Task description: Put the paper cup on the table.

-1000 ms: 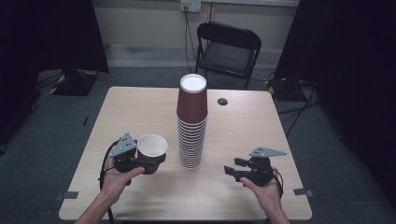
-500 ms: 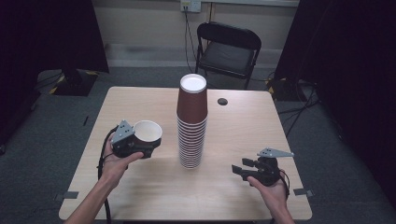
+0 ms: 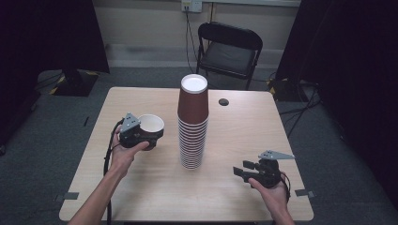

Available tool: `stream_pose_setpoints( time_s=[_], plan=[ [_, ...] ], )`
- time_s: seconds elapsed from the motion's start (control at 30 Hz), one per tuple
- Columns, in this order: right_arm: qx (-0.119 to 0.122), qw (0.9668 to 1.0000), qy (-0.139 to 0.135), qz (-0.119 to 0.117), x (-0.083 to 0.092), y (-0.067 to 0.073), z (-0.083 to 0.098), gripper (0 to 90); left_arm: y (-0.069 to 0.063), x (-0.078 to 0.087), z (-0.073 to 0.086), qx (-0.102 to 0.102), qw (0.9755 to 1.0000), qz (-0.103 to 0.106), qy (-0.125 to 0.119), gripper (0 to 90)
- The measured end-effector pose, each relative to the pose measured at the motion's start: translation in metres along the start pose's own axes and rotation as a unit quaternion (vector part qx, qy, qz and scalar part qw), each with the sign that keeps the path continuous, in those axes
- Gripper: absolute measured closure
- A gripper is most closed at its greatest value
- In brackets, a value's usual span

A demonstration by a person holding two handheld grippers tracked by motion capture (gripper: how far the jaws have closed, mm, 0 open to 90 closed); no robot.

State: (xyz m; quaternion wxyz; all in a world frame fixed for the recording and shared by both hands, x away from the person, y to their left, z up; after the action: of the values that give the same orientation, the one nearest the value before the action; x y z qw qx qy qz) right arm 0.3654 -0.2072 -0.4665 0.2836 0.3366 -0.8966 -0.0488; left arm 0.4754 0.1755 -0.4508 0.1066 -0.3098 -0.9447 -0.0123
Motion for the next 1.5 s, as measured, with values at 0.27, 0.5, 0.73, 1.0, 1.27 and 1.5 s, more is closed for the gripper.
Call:
stream_pose_setpoints(
  time_s=[0.27, 0.5, 0.73, 1.0, 1.27, 1.5],
  plan=[
    [0.007, 1.0, 0.004, 0.002, -0.001, 0.001, 0.002, 42.9, 0.005, -0.02, 0.015, 0.015, 0.9998, -0.007, 0.013, 8.1],
    [0.004, 1.0, 0.007, 0.004, -0.003, -0.001, 0.003, 42.7, 0.008, -0.03, 0.027, 0.01, 0.9997, 0.002, 0.023, 8.1],
    [0.003, 0.9999, 0.01, 0.004, -0.005, -0.005, 0.004, 42.8, 0.009, -0.028, 0.028, 0.011, 0.9998, 0.006, 0.014, 8.0],
    [0.003, 0.9999, 0.013, 0.002, -0.007, -0.006, 0.004, 43.1, 0.01, -0.01, 0.031, 0.011, 0.9996, 0.008, 0.024, 7.9],
    [0.005, 0.9999, 0.012, 0.001, -0.007, -0.005, 0.002, 43.1, 0.014, 0.006, 0.038, 0.009, 0.999, 0.009, 0.042, 8.0],
    [0.005, 0.9999, 0.011, -0.002, -0.008, -0.004, 0.002, 43.3, 0.018, 0.009, 0.04, 0.011, 0.9994, -0.003, 0.033, 8.8]
  ],
)
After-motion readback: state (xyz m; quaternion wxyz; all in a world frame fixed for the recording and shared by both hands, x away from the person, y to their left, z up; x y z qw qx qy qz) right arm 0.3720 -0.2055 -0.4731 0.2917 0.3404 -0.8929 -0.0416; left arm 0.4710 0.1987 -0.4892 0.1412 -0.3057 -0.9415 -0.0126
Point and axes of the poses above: each handheld gripper's, and its own axes: x roughly backward along the jaws, z roughly out of its underside, y roughly to its left, the point moved 5 cm from there along -x, roughly forward along the jaws, and after that the axes turned 7 degrees about -y, right-handed, at the moved point
